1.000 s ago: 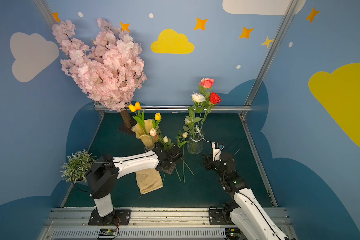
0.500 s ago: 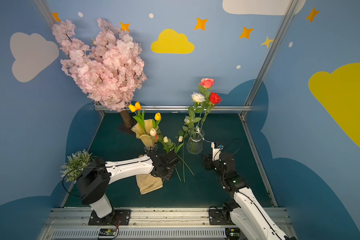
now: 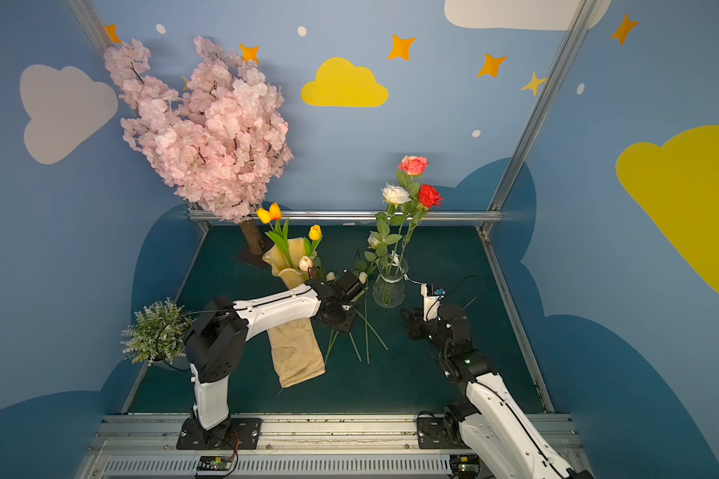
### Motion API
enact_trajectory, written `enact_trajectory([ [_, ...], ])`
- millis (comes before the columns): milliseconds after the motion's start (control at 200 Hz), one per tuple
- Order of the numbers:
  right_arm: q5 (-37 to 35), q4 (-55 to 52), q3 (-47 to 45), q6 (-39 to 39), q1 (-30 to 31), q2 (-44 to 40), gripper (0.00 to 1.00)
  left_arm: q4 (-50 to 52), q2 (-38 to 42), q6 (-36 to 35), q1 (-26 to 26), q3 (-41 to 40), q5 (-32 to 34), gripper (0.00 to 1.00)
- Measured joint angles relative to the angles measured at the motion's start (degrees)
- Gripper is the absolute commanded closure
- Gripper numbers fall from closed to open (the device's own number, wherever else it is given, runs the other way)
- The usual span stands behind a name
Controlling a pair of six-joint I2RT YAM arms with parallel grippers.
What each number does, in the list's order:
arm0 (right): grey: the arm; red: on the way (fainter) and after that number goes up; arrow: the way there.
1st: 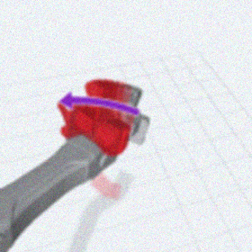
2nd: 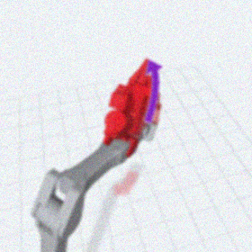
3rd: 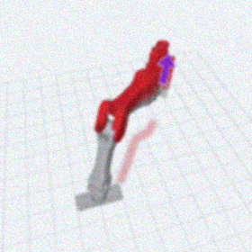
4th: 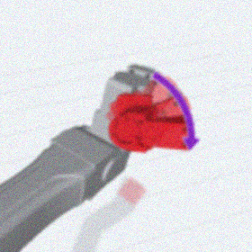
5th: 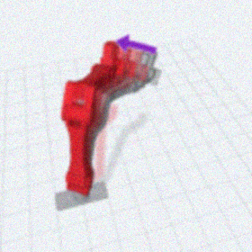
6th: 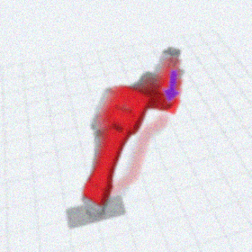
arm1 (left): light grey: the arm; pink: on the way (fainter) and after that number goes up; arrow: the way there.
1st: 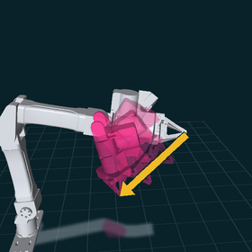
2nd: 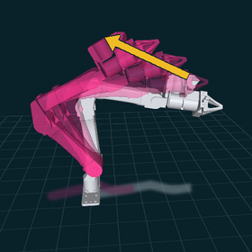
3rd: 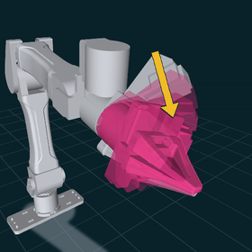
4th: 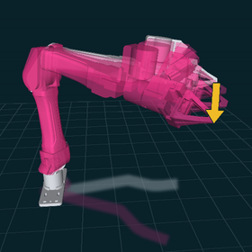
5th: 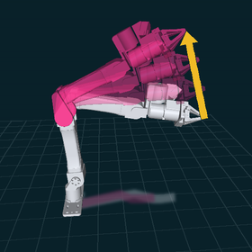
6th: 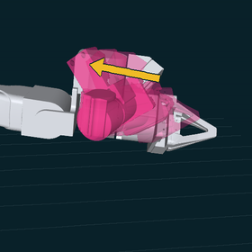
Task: Arrange the flowers in different vases according to their variety
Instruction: Pick up the flower at the center of the board.
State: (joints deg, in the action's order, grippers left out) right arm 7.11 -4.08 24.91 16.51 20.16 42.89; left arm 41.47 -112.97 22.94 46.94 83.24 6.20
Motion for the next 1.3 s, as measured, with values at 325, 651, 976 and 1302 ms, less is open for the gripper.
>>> enact_trajectory([
  [325, 0.3, 0.0, 0.0, 0.0, 0.0, 0.4, 0.50, 2.9, -6.3, -3.1, -1.1, 6.7, 0.9, 0.66],
  [651, 0.6, 0.0, 0.0, 0.0, 0.0, 0.6, 0.50, 3.5, -7.7, -4.1, -1.7, 8.9, 1.1, 0.90],
  [976, 0.8, 0.0, 0.0, 0.0, 0.0, 0.6, 0.51, 3.9, -4.6, -4.3, -1.0, 6.9, 2.4, 0.97],
  [1302, 1.1, 0.0, 0.0, 0.0, 0.0, 0.6, 0.51, 4.4, 16.6, -1.9, 2.0, 0.9, 6.8, 0.97],
])
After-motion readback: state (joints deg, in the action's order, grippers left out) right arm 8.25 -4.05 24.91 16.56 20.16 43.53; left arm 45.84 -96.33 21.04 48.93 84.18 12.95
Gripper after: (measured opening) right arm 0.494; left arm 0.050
